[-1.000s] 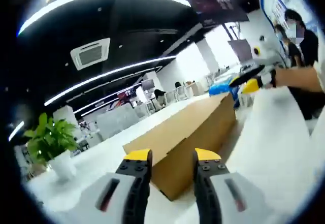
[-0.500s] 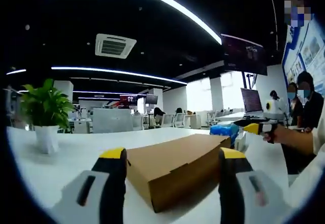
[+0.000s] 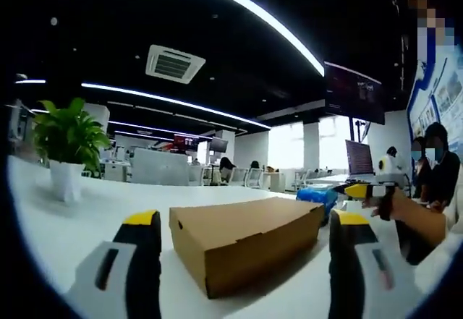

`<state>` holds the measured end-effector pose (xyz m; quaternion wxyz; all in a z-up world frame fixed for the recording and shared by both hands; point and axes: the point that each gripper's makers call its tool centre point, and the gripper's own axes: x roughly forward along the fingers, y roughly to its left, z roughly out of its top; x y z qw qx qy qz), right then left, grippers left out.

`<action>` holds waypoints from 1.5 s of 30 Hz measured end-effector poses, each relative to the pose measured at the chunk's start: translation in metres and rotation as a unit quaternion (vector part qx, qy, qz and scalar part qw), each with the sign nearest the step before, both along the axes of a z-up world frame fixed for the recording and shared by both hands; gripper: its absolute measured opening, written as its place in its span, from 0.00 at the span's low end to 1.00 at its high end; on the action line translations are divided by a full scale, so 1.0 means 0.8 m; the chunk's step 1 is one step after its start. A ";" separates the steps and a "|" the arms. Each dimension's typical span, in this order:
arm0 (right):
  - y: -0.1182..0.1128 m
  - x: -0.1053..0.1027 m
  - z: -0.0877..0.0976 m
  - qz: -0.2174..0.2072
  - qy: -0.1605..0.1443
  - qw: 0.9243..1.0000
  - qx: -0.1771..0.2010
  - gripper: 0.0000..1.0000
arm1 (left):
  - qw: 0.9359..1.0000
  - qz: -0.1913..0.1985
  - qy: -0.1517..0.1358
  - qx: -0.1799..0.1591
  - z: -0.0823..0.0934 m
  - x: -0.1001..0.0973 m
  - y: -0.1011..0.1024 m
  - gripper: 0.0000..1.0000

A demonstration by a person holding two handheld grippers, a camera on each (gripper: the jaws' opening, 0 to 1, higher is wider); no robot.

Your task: Operate the shoe box by opening the lid, removing the specified soft item, and placing it in the target area until the item is outside and the box remains undamaged.

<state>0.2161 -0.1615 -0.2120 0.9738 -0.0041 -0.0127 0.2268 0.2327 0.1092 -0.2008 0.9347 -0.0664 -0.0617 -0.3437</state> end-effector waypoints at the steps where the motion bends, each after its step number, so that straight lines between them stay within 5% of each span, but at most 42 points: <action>1: 0.000 0.004 -0.001 -0.008 -0.003 1.000 -0.004 0.63 | 1.000 0.015 0.004 -0.001 -0.002 0.005 0.006 0.99; 2: 0.002 0.005 -0.003 -0.006 -0.004 1.000 -0.010 0.67 | 1.000 0.018 0.006 0.003 -0.004 0.007 0.006 0.99; 5: 0.000 0.010 0.000 -0.018 -0.020 1.000 -0.010 0.57 | 0.998 0.058 -0.013 0.018 -0.007 0.017 0.022 0.86; 8: -0.004 0.022 -0.006 -0.032 -0.010 0.999 -0.016 0.66 | 0.998 0.059 -0.007 0.021 -0.012 0.022 0.023 0.74; 10: -0.007 0.027 -0.009 -0.038 -0.005 0.999 -0.008 0.62 | 0.998 0.052 0.001 0.029 -0.017 0.025 0.022 0.63; 14: -0.005 0.035 -0.028 -0.038 0.004 0.997 -0.069 0.79 | 0.998 0.033 0.014 0.047 -0.024 0.028 0.016 0.48; 15: -0.001 0.036 -0.033 -0.029 0.011 0.997 -0.077 0.82 | 0.998 0.014 0.041 0.041 -0.031 0.026 0.009 0.45; 16: -0.001 0.038 -0.035 -0.031 0.013 0.997 -0.073 0.84 | 0.997 0.027 0.054 0.043 -0.035 0.031 0.013 0.45; 23: 0.003 0.046 -0.045 -0.008 0.032 0.998 -0.052 0.85 | 0.995 0.052 0.019 0.085 -0.037 0.039 0.010 0.51; 33: 0.019 0.064 -0.060 0.000 0.059 0.996 -0.073 0.87 | 0.989 0.037 0.050 0.135 -0.073 0.054 -0.005 0.75; 45: 0.034 0.070 -0.073 0.024 0.069 0.993 -0.096 0.91 | 0.989 0.025 0.059 0.135 -0.077 0.063 -0.019 0.80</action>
